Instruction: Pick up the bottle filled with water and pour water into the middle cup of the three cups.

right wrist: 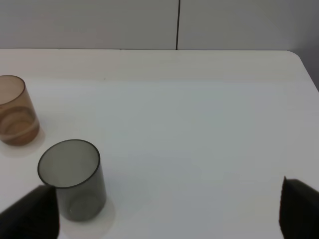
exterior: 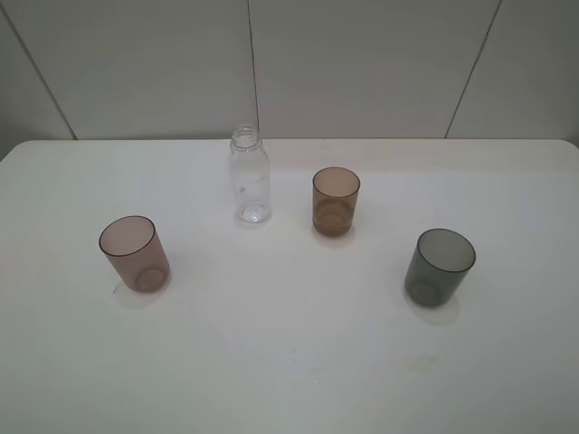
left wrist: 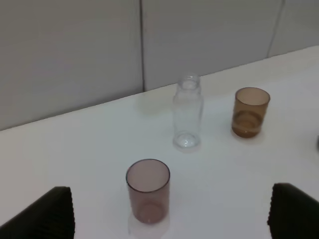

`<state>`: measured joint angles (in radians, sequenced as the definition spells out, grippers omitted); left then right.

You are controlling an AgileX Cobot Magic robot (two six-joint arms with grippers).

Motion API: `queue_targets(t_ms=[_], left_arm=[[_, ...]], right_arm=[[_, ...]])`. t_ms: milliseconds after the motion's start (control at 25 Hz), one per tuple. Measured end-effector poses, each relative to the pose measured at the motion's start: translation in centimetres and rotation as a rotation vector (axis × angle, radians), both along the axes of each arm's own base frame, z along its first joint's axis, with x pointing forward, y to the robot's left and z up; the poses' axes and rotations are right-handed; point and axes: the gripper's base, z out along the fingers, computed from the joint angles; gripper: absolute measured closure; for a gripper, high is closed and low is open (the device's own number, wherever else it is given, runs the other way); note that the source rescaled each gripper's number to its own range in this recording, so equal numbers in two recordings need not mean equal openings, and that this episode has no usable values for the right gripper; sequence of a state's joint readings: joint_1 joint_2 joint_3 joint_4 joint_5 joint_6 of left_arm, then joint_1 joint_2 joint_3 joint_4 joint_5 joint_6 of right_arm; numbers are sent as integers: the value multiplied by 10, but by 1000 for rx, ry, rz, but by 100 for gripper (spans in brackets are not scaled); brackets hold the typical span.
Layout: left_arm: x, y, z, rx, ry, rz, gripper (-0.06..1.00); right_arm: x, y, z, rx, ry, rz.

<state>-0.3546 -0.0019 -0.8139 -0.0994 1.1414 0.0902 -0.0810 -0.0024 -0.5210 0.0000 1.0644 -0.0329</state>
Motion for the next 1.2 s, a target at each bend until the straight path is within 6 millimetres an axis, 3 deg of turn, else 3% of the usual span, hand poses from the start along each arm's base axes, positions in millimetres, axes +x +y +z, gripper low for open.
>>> queue_targets(t_ms=[360, 680, 1200], left_arm=[[42, -19, -58, 26, 159, -27, -6], [47, -17, -70, 76, 196, 4, -6], [47, -16, -70, 79, 198, 32, -6]], right_arm=[[0, 0, 0, 0, 0, 0], [0, 0, 0, 0, 0, 0], [0, 0, 0, 0, 0, 0]])
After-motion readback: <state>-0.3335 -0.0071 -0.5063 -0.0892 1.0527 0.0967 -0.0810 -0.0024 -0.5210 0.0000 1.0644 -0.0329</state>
